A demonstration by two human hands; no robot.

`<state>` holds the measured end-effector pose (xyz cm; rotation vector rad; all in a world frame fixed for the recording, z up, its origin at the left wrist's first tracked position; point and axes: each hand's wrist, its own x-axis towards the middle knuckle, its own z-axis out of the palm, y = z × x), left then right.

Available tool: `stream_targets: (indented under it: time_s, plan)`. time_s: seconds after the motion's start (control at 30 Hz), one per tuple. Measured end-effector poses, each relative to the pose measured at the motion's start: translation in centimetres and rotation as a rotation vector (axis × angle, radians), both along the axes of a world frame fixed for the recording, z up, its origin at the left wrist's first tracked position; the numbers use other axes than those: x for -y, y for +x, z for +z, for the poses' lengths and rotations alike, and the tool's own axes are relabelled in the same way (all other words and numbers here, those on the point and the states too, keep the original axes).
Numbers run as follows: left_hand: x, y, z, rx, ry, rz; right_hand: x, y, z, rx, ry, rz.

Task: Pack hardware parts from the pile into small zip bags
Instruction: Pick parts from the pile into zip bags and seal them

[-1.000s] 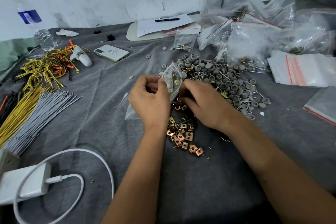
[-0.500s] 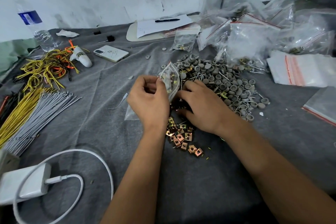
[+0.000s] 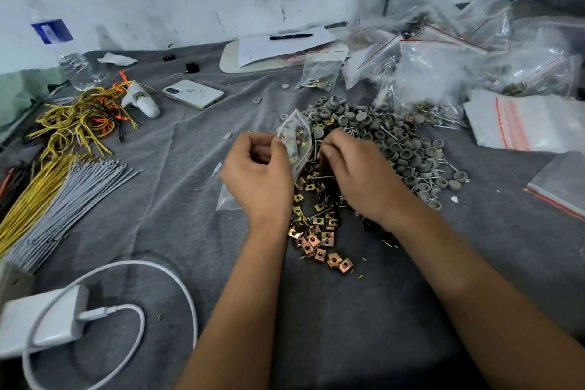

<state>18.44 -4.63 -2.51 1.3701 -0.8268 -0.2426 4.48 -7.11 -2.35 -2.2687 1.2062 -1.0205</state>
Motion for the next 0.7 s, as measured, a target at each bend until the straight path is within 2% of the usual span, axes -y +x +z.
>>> stream_targets:
  time_s: [0.2, 0.37, 0.53, 0.6, 0.7]
  plan:
    - [0.3, 0.0, -0.4, 0.049, 0.02, -0.045, 0.1, -0.1, 0.2, 0.29, 0.221, 0.056]
    - [0.4, -0.4, -0.7, 0.189, 0.009, -0.095, 0.2, -0.2, 0.2, 0.442, 0.358, 0.065]
    - [0.5, -0.5, -1.0, 0.276, -0.006, -0.124, 0.4, -0.2, 0.3, 0.662, 0.603, 0.093]
    - [0.5, -0.4, -1.0, 0.286, -0.007, -0.116, 0.6, -0.4, 0.3, 0.638, 0.554, 0.071]
    - [0.4, -0.3, -1.0, 0.299, -0.005, -0.119, 0.5, -0.6, 0.2, 0.49, 0.293, 0.002]
